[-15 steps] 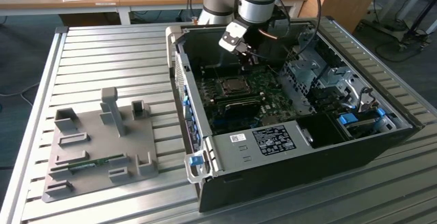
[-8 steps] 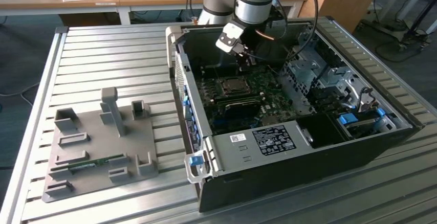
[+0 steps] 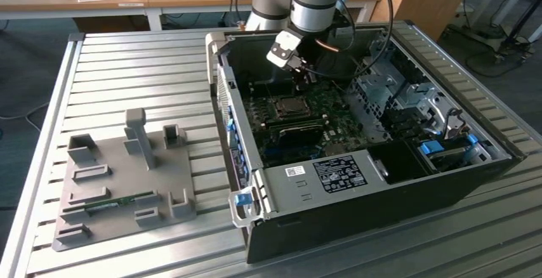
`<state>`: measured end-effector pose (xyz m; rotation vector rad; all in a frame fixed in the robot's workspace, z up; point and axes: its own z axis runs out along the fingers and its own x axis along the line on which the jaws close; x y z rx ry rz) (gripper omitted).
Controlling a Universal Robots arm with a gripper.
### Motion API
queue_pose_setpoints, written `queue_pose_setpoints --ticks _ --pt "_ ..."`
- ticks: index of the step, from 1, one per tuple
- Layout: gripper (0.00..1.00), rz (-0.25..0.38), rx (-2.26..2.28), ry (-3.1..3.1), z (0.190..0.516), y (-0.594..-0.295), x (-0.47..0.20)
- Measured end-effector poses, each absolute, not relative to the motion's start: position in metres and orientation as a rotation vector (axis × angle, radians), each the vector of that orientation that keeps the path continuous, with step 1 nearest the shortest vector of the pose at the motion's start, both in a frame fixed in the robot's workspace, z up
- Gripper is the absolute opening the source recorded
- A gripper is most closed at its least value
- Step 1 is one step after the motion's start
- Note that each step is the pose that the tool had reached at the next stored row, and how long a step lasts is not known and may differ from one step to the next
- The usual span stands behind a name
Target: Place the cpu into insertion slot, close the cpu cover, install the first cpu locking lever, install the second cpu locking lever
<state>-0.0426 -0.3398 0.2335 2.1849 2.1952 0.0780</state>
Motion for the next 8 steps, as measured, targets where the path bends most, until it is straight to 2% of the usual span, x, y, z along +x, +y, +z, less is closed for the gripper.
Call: queue_pose_setpoints --ticks 8 --pt "0.11 0.077 2.160 2.219 0.2330 -0.3397 -0.0427"
